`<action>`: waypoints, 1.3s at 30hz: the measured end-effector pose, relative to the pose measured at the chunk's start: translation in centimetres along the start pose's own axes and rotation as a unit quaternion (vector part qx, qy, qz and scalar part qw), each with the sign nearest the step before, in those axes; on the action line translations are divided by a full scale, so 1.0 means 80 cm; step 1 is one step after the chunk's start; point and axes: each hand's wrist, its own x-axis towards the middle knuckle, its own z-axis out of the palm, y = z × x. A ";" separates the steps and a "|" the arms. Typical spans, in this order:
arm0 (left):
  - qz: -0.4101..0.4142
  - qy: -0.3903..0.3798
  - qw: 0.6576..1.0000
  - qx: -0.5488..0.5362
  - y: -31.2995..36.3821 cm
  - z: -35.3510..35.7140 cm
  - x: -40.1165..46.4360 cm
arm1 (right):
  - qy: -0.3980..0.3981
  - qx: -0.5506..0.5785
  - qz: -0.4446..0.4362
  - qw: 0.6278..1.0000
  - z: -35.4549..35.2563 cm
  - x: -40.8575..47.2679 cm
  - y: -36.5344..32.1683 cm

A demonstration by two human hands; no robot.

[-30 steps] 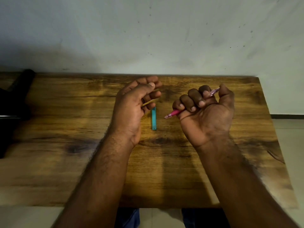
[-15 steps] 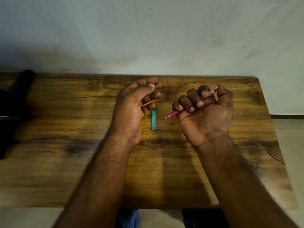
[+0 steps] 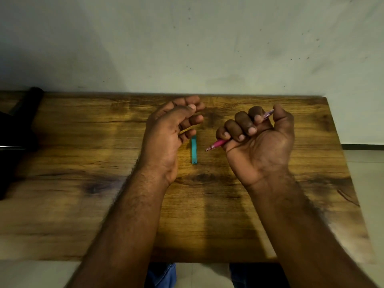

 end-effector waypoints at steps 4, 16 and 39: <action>0.001 -0.002 1.000 0.000 0.000 0.001 0.000 | 0.001 0.001 -0.002 1.000 -0.001 0.001 0.000; 0.001 -0.002 1.000 -0.004 0.000 0.001 0.000 | 0.000 -0.001 -0.001 1.000 0.000 0.001 0.000; 0.000 -0.001 1.000 -0.002 -0.001 0.000 0.000 | 0.014 -0.006 -0.013 1.000 0.000 0.001 0.001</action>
